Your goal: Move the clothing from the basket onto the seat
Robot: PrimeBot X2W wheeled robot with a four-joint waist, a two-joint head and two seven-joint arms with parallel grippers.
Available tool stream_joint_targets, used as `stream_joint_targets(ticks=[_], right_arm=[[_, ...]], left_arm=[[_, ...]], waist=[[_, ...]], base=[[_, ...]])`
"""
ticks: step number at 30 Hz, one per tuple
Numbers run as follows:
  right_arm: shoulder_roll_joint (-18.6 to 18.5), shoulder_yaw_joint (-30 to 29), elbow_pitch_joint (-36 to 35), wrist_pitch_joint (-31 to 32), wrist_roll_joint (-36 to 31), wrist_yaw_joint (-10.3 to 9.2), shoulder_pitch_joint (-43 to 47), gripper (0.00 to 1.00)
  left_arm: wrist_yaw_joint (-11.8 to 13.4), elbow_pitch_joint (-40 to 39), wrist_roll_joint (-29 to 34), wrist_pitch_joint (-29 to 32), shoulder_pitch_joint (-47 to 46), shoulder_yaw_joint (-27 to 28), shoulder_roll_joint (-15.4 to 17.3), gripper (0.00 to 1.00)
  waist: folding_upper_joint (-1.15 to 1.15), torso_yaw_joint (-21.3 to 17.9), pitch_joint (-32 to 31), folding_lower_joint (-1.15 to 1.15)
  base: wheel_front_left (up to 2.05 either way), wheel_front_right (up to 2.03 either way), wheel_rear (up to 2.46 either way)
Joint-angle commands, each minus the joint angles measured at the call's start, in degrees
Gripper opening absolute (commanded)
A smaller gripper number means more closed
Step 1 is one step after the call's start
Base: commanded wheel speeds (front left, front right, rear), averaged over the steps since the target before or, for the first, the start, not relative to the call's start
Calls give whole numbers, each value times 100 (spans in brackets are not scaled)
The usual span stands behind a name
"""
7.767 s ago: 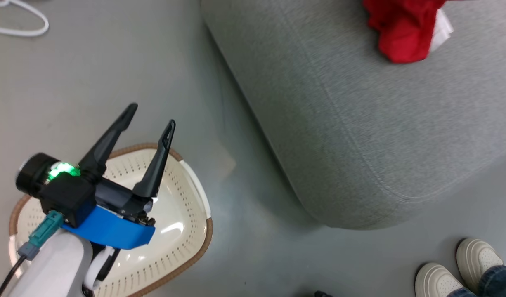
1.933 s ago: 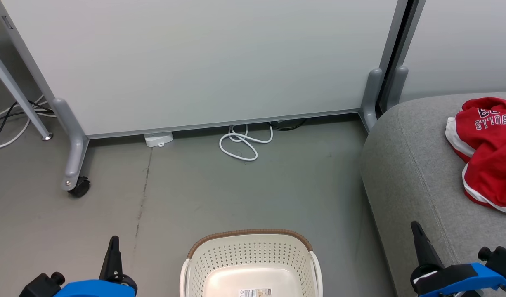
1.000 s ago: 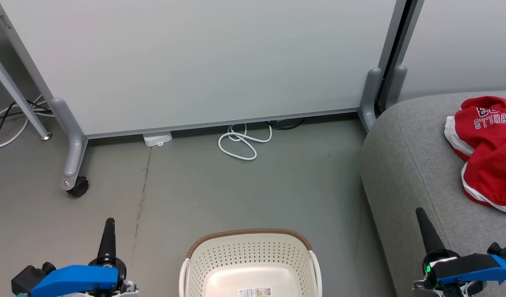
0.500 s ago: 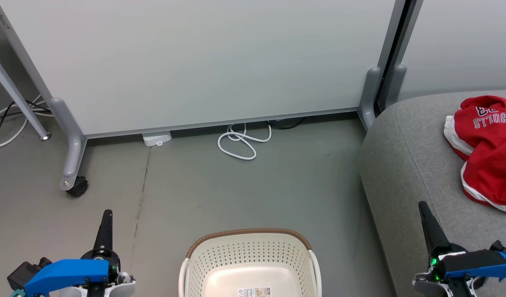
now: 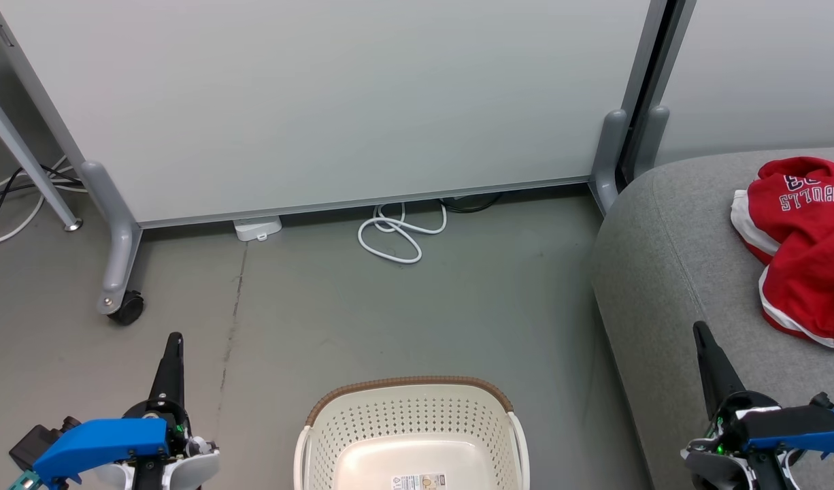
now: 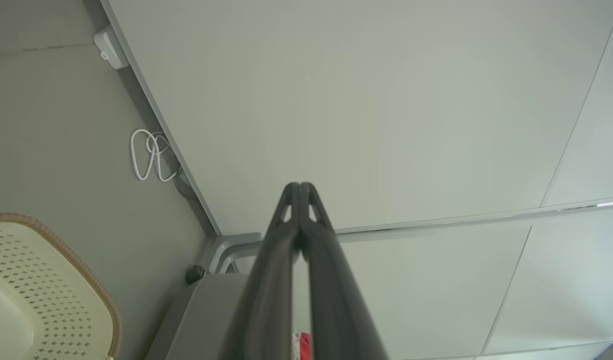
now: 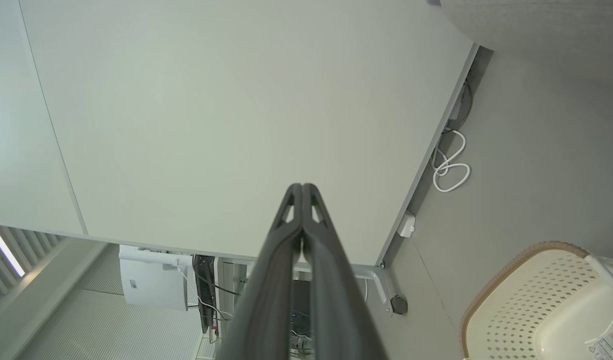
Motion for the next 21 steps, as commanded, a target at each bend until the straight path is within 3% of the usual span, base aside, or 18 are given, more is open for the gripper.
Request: stream_joint_targets(ticks=[1,21], right_arm=[[-37,-17,-49,36,135,4,-92,0],[-41,-55,-87,158,976,4,-176,0]], left_arm=[[-46,-50,-106,32,-99,46,-1,0],[-54,-164,-790,238,-203,149,-40,0]], waist=[[0,-1,1,0],[0,-14,12,0]], base=[[0,0,0],[0,0,0]])
